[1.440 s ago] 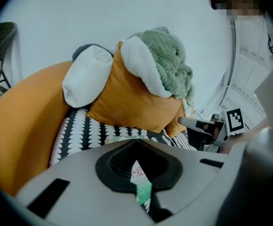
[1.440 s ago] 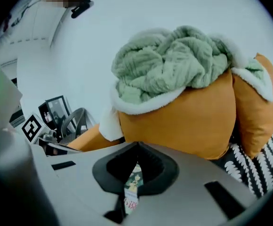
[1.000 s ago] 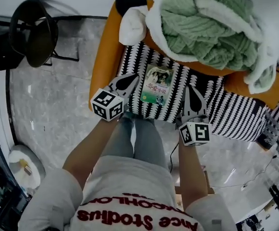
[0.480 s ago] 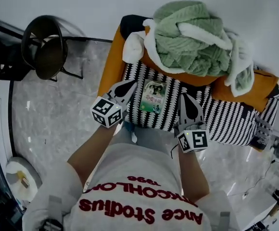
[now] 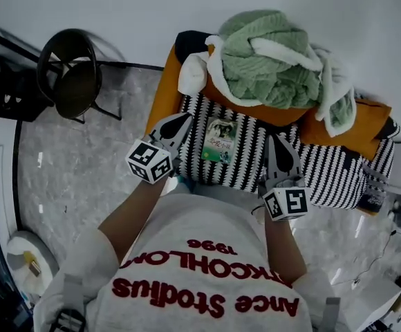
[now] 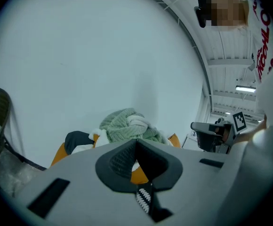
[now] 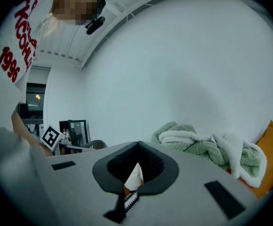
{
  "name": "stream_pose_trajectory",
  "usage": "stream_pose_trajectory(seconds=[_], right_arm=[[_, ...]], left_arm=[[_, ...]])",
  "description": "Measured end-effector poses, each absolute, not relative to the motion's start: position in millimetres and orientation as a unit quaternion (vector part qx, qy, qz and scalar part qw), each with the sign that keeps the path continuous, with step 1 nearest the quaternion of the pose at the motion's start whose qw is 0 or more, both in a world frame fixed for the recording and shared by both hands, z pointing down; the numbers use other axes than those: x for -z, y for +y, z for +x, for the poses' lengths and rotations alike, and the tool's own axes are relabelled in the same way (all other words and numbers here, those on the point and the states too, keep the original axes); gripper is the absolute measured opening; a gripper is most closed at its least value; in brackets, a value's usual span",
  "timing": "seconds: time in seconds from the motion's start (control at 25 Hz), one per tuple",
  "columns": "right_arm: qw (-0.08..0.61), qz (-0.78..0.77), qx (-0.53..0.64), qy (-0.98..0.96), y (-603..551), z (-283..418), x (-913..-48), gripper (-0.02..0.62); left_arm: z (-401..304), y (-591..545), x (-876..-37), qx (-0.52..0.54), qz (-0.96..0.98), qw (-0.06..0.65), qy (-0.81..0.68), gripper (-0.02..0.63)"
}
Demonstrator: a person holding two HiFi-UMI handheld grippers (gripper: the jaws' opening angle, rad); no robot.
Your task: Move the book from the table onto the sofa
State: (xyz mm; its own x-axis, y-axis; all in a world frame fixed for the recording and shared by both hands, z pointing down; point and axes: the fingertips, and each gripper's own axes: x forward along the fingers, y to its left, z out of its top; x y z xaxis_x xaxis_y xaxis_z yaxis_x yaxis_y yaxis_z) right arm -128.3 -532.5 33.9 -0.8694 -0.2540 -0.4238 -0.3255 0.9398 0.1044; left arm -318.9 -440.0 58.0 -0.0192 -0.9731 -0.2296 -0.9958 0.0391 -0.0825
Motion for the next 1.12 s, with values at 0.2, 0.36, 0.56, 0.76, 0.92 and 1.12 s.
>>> stream_pose_trajectory(seconds=[0.2,0.36,0.56,0.76,0.92,1.12], right_arm=[[0.214,-0.151,-0.088,0.961,-531.4,-113.6,-26.8,0.026],[0.22,-0.152,-0.08,0.96,-534.8,-105.2,-26.7,0.026],[0.221,-0.152,-0.095,0.959,-537.1,-96.2,-23.5,0.026],[0.226,-0.157,-0.068,0.959,-546.2,-92.3,-23.1,0.026],[0.231,-0.159,-0.072,0.957,-547.8,-88.6,-18.7,0.026],[0.234,-0.157,-0.079,0.956,-543.8,-87.6,-16.8,0.026]], left_arm=[[-309.9,-428.6,-48.3,-0.043,-0.687,0.132,0.714,0.017],[-305.0,-425.3,-44.6,-0.043,-0.683,0.144,0.715,0.017],[-299.9,-423.5,-39.5,-0.044,-0.678,0.152,0.718,0.017],[-294.6,-423.5,-36.5,-0.045,-0.675,0.159,0.719,0.017],[-291.7,-421.7,-32.0,-0.046,-0.674,0.163,0.719,0.017],[-288.7,-417.5,-29.0,-0.047,-0.672,0.168,0.72,0.017]])
